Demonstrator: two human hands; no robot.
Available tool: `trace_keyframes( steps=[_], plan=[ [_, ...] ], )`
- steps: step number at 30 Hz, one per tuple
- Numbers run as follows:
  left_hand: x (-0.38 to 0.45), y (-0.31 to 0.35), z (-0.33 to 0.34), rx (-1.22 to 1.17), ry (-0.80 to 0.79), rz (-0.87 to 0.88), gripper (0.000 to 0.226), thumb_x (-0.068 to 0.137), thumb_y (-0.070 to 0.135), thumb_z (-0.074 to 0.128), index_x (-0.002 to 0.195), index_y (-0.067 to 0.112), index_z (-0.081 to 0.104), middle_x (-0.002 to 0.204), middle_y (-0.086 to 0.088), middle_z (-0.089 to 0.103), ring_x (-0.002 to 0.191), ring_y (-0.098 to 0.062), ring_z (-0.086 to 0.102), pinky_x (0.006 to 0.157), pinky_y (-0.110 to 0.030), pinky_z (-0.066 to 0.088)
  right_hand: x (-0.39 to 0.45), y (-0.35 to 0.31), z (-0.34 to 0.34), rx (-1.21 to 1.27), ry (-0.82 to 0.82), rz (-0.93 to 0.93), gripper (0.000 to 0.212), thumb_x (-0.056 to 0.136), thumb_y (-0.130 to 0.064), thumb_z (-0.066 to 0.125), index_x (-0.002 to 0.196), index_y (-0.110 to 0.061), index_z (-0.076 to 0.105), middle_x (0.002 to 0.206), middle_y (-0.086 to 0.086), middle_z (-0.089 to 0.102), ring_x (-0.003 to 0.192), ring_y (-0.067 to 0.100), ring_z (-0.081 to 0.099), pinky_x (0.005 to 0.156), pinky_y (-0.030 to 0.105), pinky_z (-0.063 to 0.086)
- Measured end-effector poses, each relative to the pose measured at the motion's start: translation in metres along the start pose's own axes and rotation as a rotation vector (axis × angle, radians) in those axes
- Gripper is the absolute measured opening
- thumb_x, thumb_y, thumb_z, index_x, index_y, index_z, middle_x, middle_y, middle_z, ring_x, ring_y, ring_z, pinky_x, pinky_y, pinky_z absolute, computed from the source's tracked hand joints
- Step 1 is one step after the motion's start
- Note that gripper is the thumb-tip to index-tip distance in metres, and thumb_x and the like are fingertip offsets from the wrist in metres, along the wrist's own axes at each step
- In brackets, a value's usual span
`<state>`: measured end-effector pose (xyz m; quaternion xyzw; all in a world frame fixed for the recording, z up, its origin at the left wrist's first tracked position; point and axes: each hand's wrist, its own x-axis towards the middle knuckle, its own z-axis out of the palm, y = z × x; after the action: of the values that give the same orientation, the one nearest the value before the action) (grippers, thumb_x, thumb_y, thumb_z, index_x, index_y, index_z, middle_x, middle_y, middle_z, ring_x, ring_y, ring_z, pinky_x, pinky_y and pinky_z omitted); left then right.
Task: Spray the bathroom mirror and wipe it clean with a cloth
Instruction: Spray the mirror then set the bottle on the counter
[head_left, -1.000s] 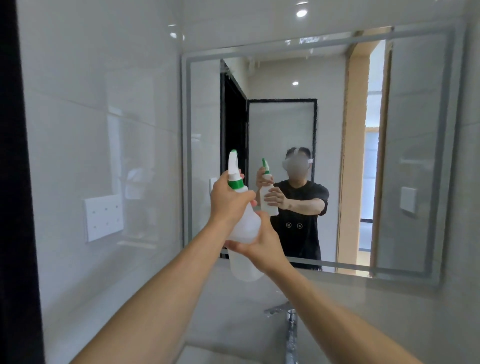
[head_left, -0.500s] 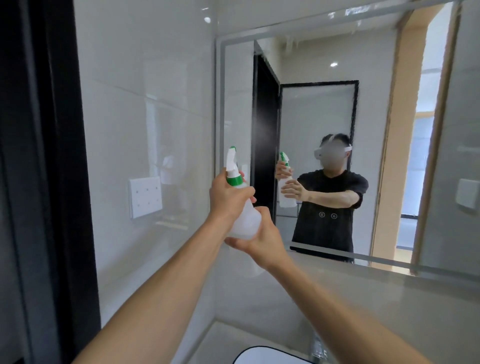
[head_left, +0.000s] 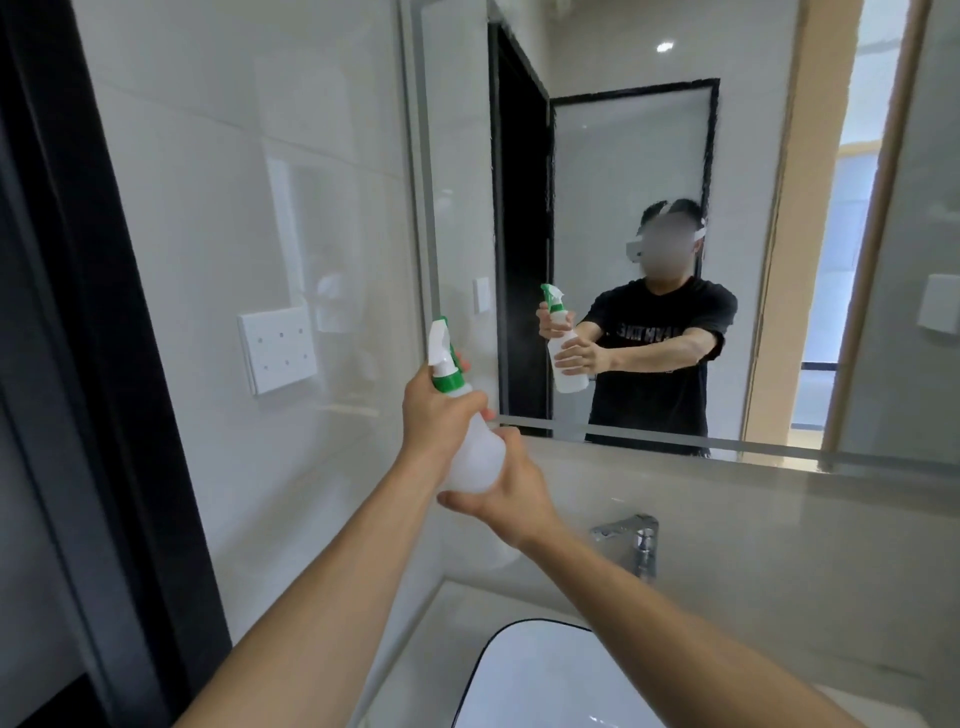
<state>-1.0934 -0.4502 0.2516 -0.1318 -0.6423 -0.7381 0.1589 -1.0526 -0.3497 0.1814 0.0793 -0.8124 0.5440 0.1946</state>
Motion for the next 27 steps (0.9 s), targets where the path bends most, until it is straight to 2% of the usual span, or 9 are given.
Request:
trace_keyframes(
  steps=[3,7,12,15,18,20,23,27],
  plan=[
    [-0.003,-0.008,-0.002,0.015,-0.005,-0.026,0.042,0.063,-0.005,0.067,0.100,0.014,0.064,0.103,-0.001,0.067,0.065,-0.024,0.066,0.061,-0.033,0.056,-0.004,0.007,0.006,0.009,0.004,0.032,0.076,0.063,-0.029,0.092,0.119,-0.025,0.039,0.098,-0.015,0.057,0.087,0.006,0.059,0.061,0.021,0.049],
    [-0.007,-0.018,-0.002,0.011,0.003,-0.041,0.037,0.067,-0.014,0.065,0.094,0.012,0.062,0.092,-0.002,0.065,0.054,-0.014,0.062,0.054,-0.026,0.051,-0.009,0.016,0.011,0.005,0.001,0.045,0.076,0.063,-0.030,0.092,0.117,-0.024,0.039,0.100,-0.012,0.057,0.088,0.004,0.057,0.064,0.022,0.049],
    [-0.007,-0.036,-0.004,0.020,0.023,-0.065,0.031,0.064,-0.008,0.065,0.087,0.012,0.061,0.076,-0.003,0.061,0.057,-0.021,0.062,0.061,-0.036,0.057,-0.016,0.024,0.012,-0.017,-0.006,0.062,0.074,0.064,-0.030,0.091,0.116,-0.023,0.038,0.096,-0.016,0.055,0.085,0.003,0.056,0.060,0.020,0.047],
    [-0.009,-0.044,-0.004,0.041,0.016,-0.071,0.037,0.056,0.000,0.068,0.089,0.016,0.064,0.083,-0.001,0.067,0.070,-0.029,0.066,0.068,-0.044,0.061,-0.022,0.029,0.014,-0.027,-0.009,0.084,0.075,0.065,-0.030,0.091,0.117,-0.024,0.037,0.096,-0.016,0.053,0.084,0.001,0.055,0.058,0.018,0.045],
    [-0.016,-0.053,-0.003,0.004,-0.011,-0.097,0.045,0.059,-0.002,0.066,0.099,0.019,0.065,0.103,-0.001,0.068,0.072,-0.031,0.066,0.066,-0.039,0.060,-0.028,0.036,0.015,-0.045,-0.007,0.112,0.076,0.063,-0.033,0.091,0.116,-0.025,0.037,0.095,-0.017,0.054,0.085,0.003,0.056,0.063,0.023,0.049],
    [-0.020,-0.058,-0.002,0.008,-0.021,-0.116,0.047,0.060,-0.001,0.065,0.103,0.020,0.065,0.109,-0.003,0.066,0.074,-0.034,0.068,0.066,-0.038,0.060,-0.032,0.041,0.016,-0.047,-0.010,0.136,0.075,0.064,-0.033,0.091,0.116,-0.025,0.037,0.095,-0.017,0.054,0.086,0.007,0.057,0.064,0.024,0.049],
    [-0.024,-0.066,-0.001,0.034,-0.027,-0.147,0.050,0.057,0.004,0.066,0.105,0.016,0.064,0.106,-0.004,0.065,0.076,-0.035,0.070,0.069,-0.043,0.062,-0.038,0.047,0.015,-0.067,-0.022,0.165,0.075,0.064,-0.033,0.090,0.116,-0.025,0.036,0.097,-0.013,0.054,0.089,0.012,0.057,0.061,0.021,0.046],
    [-0.027,-0.074,0.004,0.028,-0.053,-0.201,0.039,0.063,0.000,0.064,0.100,0.013,0.063,0.101,-0.003,0.065,0.067,-0.031,0.070,0.070,-0.045,0.060,-0.041,0.054,0.013,-0.096,-0.029,0.210,0.074,0.065,-0.035,0.090,0.115,-0.024,0.036,0.097,-0.012,0.053,0.089,0.012,0.056,0.058,0.020,0.042]
  ],
)
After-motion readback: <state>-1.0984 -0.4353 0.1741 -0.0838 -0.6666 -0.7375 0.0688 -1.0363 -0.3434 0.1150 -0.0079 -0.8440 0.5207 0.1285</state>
